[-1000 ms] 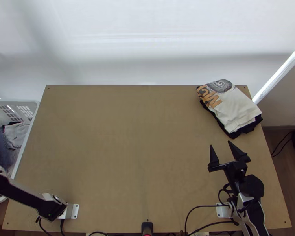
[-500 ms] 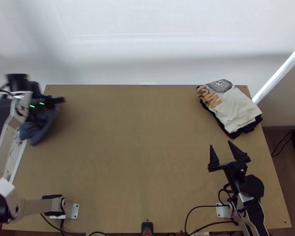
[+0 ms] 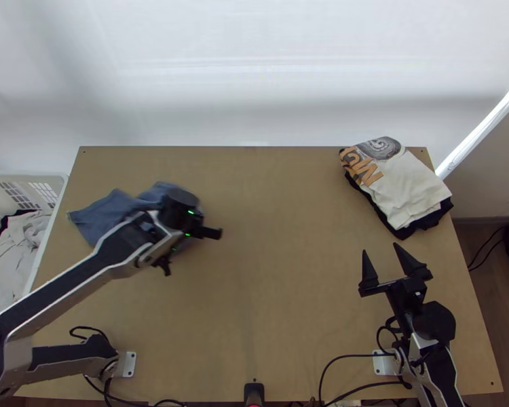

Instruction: Fold the t-shirt

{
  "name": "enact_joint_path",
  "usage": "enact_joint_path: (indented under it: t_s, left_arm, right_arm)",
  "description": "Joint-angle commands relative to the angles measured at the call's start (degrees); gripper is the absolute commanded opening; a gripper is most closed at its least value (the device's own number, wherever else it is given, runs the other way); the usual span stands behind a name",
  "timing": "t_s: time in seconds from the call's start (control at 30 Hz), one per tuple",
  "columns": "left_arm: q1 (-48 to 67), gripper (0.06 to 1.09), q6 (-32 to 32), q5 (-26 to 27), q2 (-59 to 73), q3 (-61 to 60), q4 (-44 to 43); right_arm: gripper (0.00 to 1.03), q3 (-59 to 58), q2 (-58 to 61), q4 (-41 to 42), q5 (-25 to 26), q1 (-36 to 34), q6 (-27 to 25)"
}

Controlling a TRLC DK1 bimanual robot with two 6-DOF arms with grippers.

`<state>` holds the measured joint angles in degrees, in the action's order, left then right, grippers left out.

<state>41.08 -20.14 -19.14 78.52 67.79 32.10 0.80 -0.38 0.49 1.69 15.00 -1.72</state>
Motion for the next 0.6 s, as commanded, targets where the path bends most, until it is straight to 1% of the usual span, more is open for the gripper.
enact_joint_path:
  t_s: [0.0, 0.13, 0.33, 0.37, 0.4, 0.43, 0.5, 0.53, 0.57]
  left_arm:
    - [4.80, 0.09, -3.94, -1.34, 4.54, 0.77, -3.71]
    - [9.98, 0.09, -6.23, -1.34, 10.16, 4.54, -7.84]
    - [14.91, 0.10, -10.01, -2.31, 18.42, 13.51, -8.98]
    - [15.43, 0.17, -10.01, -3.10, 19.21, 14.74, -9.07]
    - [16.05, 0.37, -9.74, -3.28, 19.56, 15.62, -8.98]
    - [16.49, 0.60, -9.21, -3.63, 19.83, 16.41, -8.98]
    - [16.49, 1.00, -8.86, -3.89, 19.74, 17.73, -8.98]
    - [16.22, 1.05, -8.25, -3.89, 19.74, 18.43, -8.98]
    - [15.79, 1.05, -7.81, -3.89, 19.56, 18.96, -8.98]
  right_arm:
    - [0.98, -0.27, 0.12, -0.93, 0.68, 0.64, 0.40]
    - [0.98, -0.27, 0.12, -0.93, 0.68, 0.64, 0.40]
    - [0.98, -0.36, 0.12, -0.93, 0.68, 0.64, 0.40]
    - [0.98, -0.27, 0.12, -0.93, 0.68, 0.64, 0.40]
    - [0.98, -0.36, 0.12, -0.93, 0.68, 0.64, 0.40]
    - [0.98, -0.36, 0.12, -0.93, 0.68, 0.64, 0.40]
    - [0.98, -0.36, 0.12, -0.93, 0.68, 0.64, 0.40]
    - [0.98, -0.36, 0.12, -0.93, 0.68, 0.64, 0.40]
    - [0.98, -0.27, 0.12, -0.93, 0.68, 0.64, 0.40]
